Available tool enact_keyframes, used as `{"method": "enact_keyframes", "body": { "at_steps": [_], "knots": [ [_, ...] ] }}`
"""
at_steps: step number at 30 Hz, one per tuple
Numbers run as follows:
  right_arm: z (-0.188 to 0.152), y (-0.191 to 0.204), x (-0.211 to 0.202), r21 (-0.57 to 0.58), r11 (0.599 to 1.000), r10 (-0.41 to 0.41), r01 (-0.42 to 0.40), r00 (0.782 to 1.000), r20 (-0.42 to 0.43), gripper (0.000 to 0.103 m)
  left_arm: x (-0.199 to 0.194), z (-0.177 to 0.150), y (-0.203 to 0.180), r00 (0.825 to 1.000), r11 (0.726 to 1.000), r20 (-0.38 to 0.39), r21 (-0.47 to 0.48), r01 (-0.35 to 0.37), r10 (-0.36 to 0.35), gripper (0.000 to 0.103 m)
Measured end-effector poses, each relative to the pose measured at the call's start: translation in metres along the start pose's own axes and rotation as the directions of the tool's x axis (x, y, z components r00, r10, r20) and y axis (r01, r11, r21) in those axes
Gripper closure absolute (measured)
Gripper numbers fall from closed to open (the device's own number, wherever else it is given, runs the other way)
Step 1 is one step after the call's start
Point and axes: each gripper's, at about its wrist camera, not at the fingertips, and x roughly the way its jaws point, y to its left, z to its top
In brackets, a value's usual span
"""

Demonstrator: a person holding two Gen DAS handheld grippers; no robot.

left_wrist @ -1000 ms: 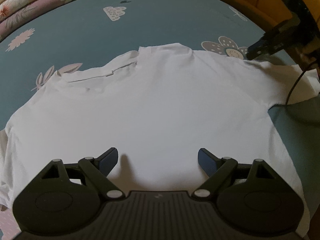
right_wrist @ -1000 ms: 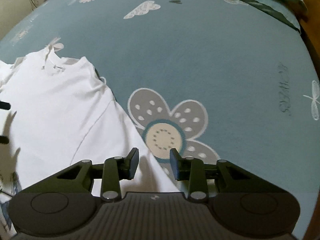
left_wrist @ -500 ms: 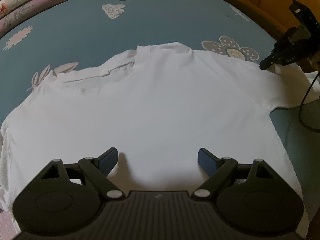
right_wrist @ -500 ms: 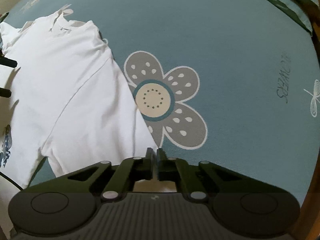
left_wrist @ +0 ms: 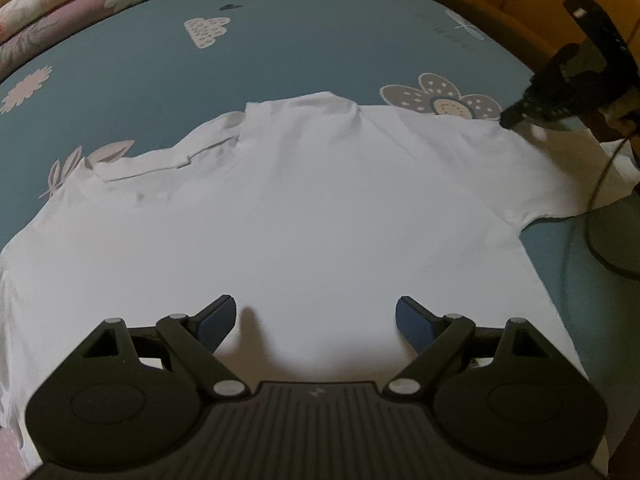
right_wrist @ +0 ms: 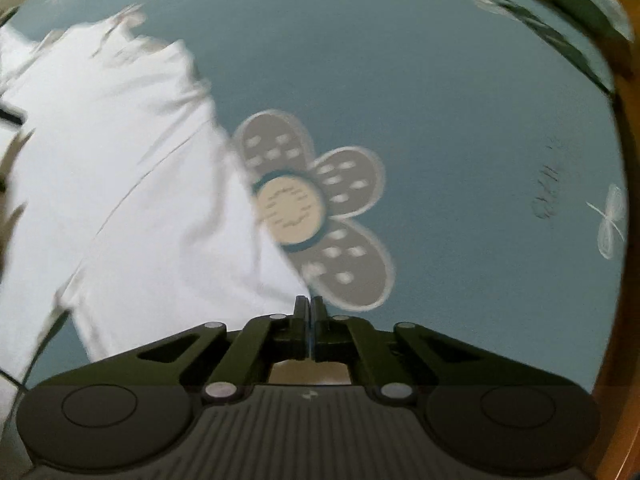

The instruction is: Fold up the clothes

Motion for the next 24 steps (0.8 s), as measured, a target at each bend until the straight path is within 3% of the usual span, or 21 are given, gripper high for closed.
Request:
{"method": "enact_keyframes", "body": {
  "at_steps": [1, 2, 4, 5, 6, 9, 14, 16, 21, 24],
  "knots": [
    [-0.001, -0.003, -0.001, 0.025, 0.999, -0.043, 0.043, 0.999, 0.01, 0.101, -0.001, 0.001, -0.001, 1.0, 1.0, 0.002, 0.003, 0.003, -0.003, 0.016],
    [-0.002, -0.006, -0.005, 0.062, 0.996, -0.07, 0.069, 0.997, 0.018, 0.093, -0.002, 0.002, -0.002, 1.0, 1.0, 0.005, 0.006, 0.004, -0.004, 0.016],
    [-0.011, -0.013, -0.022, 0.19, 0.981, -0.053, 0.038, 0.996, 0.076, 0.088, -0.004, 0.004, -0.002, 1.0, 1.0, 0.011, 0.013, 0.0, -0.001, 0.016],
    [-0.018, -0.014, -0.032, 0.262, 0.965, -0.055, 0.025, 0.993, 0.107, 0.082, -0.004, 0.005, -0.002, 1.0, 1.0, 0.014, 0.012, -0.001, 0.001, 0.016],
    [-0.028, -0.012, -0.041, 0.332, 0.943, -0.076, 0.031, 0.99, 0.122, 0.069, -0.003, 0.006, -0.002, 1.0, 1.0, 0.014, 0.008, -0.003, 0.003, 0.016],
    [-0.059, 0.004, -0.053, 0.497, 0.865, -0.147, 0.065, 0.981, 0.128, 0.05, 0.002, 0.007, -0.001, 1.0, 1.0, 0.006, -0.02, -0.007, 0.008, 0.016],
    [-0.091, 0.029, -0.034, 0.63, 0.764, -0.25, 0.14, 0.964, 0.088, 0.048, 0.009, 0.008, -0.003, 1.0, 0.999, -0.003, -0.048, -0.001, 0.001, 0.016],
    [-0.093, 0.023, -0.024, 0.667, 0.733, -0.281, 0.134, 0.952, 0.117, 0.039, 0.009, 0.008, -0.005, 1.0, 0.999, -0.007, -0.035, -0.001, 0.001, 0.016],
    [-0.075, -0.023, -0.012, 0.678, 0.724, -0.284, 0.129, 0.951, 0.122, 0.035, 0.008, 0.006, -0.008, 1.0, 1.0, -0.011, -0.007, -0.01, 0.01, 0.016],
    [-0.076, -0.034, -0.031, 0.692, 0.713, -0.274, 0.115, 0.954, 0.124, 0.035, 0.004, 0.006, -0.008, 1.0, 1.0, -0.004, -0.022, -0.007, 0.007, 0.016]
  ]
}}
